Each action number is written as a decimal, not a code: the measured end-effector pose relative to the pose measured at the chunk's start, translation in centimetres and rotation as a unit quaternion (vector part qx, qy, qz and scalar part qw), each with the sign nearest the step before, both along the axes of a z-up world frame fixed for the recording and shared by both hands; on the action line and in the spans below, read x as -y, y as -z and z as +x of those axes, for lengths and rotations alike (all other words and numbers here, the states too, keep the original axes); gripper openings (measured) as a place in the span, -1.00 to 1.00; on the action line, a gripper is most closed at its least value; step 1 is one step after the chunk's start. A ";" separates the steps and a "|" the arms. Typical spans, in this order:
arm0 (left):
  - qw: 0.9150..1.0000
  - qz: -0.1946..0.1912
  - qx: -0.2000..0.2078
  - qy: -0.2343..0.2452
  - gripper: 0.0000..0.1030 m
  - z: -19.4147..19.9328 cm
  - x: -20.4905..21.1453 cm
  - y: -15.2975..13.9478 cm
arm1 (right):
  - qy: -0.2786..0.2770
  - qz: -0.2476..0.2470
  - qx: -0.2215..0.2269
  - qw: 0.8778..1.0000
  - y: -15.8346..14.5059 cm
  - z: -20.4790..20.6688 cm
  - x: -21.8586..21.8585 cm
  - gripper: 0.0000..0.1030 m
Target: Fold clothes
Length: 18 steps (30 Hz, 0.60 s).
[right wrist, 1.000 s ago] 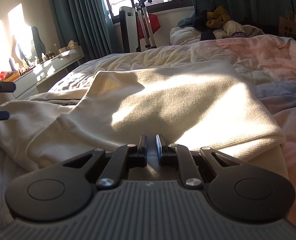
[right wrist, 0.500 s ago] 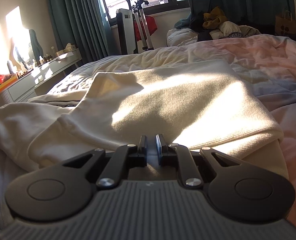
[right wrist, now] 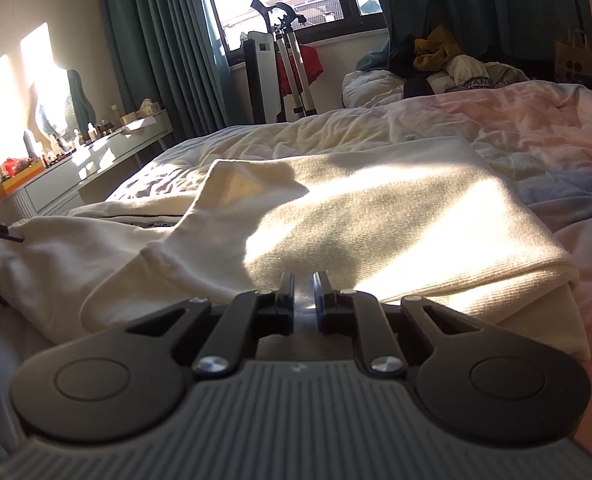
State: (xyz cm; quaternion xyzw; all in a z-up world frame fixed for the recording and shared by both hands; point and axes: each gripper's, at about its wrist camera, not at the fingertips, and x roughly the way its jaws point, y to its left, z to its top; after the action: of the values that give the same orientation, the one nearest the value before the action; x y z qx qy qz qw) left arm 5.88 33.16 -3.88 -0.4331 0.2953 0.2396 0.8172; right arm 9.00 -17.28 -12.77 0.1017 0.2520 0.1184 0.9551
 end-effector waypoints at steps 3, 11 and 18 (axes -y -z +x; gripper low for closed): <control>1.000 -0.005 0.006 -0.011 0.64 1.2 -1.1 0.6 | -0.006 -0.016 -0.018 1.000 0.7 0.6 -0.7 -0.74; 0.999 -0.006 0.045 -0.005 -0.01 2.5 -1.7 0.2 | -0.008 -0.035 -0.016 0.999 0.5 0.8 -1.2 -0.75; 0.995 0.069 0.071 0.026 -0.79 2.9 2.1 -4.6 | -0.014 -0.041 -0.021 0.999 0.2 1.0 -1.2 -0.74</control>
State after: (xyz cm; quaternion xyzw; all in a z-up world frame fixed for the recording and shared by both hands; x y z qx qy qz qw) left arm 8.77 31.11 0.68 -0.3841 0.2307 0.2072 0.8697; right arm 9.99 -16.09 -13.01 0.0611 0.2780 0.1195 0.9511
